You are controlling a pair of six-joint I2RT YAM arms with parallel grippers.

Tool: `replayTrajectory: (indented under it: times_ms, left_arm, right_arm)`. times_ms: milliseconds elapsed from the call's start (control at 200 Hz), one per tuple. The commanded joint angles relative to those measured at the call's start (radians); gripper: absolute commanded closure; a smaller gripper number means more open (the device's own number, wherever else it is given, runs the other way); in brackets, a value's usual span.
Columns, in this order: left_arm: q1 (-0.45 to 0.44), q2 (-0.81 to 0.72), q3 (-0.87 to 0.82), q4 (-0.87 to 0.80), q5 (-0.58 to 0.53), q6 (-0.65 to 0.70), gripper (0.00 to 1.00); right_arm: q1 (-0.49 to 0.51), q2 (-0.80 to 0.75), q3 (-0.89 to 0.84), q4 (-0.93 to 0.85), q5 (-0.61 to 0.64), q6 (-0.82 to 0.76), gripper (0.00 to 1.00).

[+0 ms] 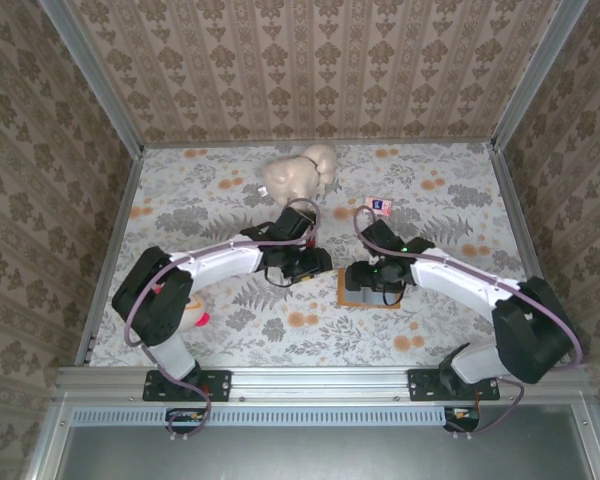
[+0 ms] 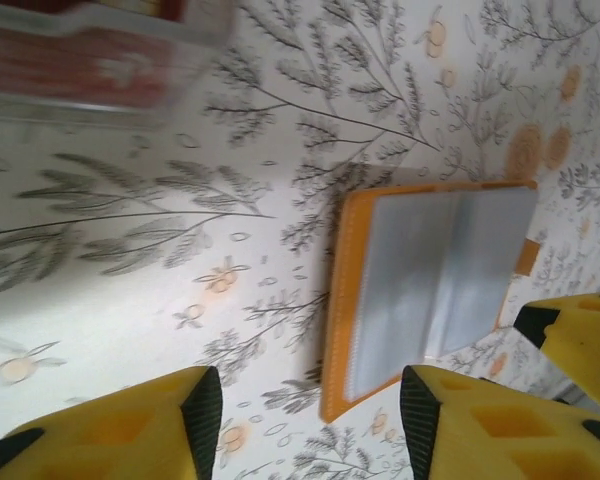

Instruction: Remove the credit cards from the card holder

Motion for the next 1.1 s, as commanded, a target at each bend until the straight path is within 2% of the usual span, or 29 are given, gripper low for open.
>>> replayTrajectory:
  times_ms: [0, 240, 390, 550, 675, 930, 1095]
  left_arm:
    - [0.026, -0.058, -0.021, -0.072, -0.072, 0.042, 0.40]
    - [0.086, -0.098, -0.072, -0.075, -0.076, 0.128, 0.20]
    - [0.100, -0.115, -0.104, -0.059, -0.056, 0.154, 0.07]
    - [0.116, -0.113, -0.105, -0.059, -0.031, 0.184, 0.04]
    - [0.127, -0.109, -0.106, -0.050, -0.014, 0.193, 0.04]
    - [0.137, -0.120, -0.139, -0.007, -0.014, 0.170, 0.03]
    - [0.139, -0.131, -0.148, -0.004, -0.004, 0.166, 0.03]
  right_arm:
    - [0.051, 0.080, 0.074, -0.075, 0.136, -0.027, 0.20]
    - [0.109, 0.235, 0.130, -0.075, 0.159, 0.005, 0.17]
    - [0.111, 0.291, 0.151, -0.077, 0.152, 0.038, 0.24]
    - [0.103, 0.303, 0.126, -0.055, 0.121, 0.010, 0.37]
    - [0.092, 0.301, 0.120, -0.025, 0.043, -0.046, 0.45]
    - [0.092, 0.273, 0.114, 0.111, -0.133, -0.010, 0.52]
    - [0.097, 0.287, 0.124, 0.131, -0.117, 0.058, 0.54]
